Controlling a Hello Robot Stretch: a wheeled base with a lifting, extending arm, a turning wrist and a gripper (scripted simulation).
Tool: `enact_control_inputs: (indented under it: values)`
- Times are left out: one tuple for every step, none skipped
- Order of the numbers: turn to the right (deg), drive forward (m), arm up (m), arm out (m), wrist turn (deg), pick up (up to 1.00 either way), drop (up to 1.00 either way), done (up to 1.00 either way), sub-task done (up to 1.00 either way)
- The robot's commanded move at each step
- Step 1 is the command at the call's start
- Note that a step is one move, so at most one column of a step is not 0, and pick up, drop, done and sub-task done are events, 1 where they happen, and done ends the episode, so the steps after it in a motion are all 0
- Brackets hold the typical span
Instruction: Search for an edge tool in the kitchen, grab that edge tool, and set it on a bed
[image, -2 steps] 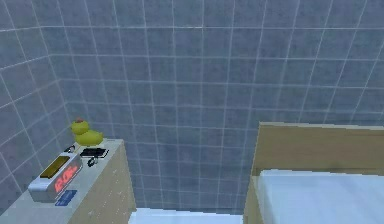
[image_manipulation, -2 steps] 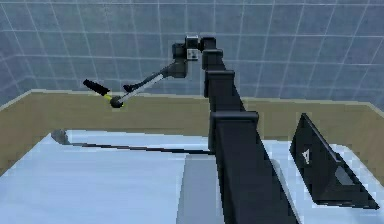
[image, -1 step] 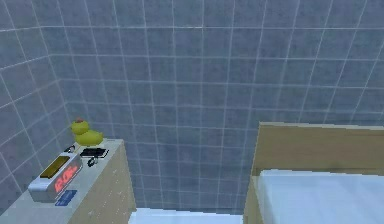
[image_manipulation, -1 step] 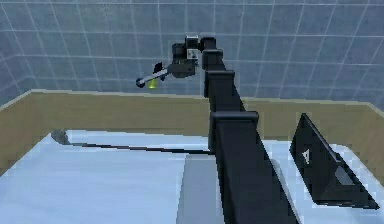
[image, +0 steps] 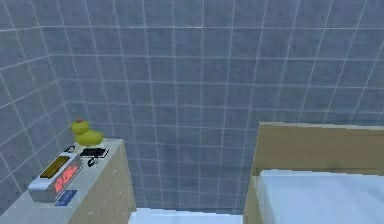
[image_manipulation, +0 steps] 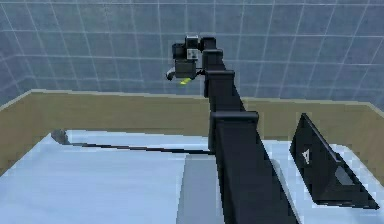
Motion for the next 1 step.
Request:
enact_control_inputs:
  values:
    - [0.0,0.0,-0.16,0.0,0.0,0.0,0.0,0.0,0.0]
